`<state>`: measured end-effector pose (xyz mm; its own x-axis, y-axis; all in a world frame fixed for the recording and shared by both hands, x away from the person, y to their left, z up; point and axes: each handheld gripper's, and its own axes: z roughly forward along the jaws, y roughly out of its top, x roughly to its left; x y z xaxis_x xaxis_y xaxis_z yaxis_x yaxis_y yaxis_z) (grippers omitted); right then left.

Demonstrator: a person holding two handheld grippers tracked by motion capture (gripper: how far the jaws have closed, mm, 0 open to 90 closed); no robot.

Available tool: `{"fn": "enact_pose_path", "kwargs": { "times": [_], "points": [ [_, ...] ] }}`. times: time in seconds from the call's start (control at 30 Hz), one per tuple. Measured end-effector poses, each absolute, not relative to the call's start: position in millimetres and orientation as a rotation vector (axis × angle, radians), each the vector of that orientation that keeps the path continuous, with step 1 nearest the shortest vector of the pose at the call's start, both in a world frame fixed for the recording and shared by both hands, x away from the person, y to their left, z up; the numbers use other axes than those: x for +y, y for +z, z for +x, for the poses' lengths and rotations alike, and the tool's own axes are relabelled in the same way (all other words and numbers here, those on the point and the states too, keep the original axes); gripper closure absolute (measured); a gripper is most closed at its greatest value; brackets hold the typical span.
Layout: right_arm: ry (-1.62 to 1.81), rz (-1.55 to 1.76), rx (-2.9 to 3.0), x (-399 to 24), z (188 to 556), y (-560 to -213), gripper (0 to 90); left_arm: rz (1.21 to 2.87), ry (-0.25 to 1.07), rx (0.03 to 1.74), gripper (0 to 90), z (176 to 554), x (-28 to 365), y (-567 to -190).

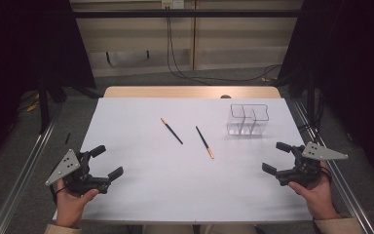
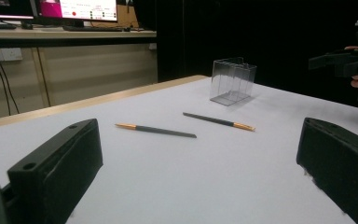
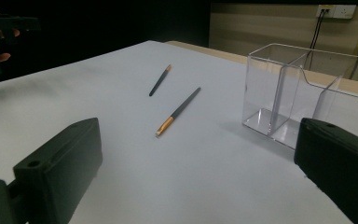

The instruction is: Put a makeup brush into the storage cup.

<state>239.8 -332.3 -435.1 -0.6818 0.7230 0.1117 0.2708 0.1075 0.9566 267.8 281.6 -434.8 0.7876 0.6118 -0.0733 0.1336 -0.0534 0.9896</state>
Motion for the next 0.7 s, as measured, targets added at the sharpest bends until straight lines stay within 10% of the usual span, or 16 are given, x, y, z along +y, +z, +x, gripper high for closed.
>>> {"fn": "enact_pose_path", "kwargs": {
  "times": [0.7],
  "points": [
    [1.616, 0.962, 2.01, -332, 243, -436, 0.5, 1.61, 0.418, 0.604, 0.0, 290, 246, -425]
  ]
}}
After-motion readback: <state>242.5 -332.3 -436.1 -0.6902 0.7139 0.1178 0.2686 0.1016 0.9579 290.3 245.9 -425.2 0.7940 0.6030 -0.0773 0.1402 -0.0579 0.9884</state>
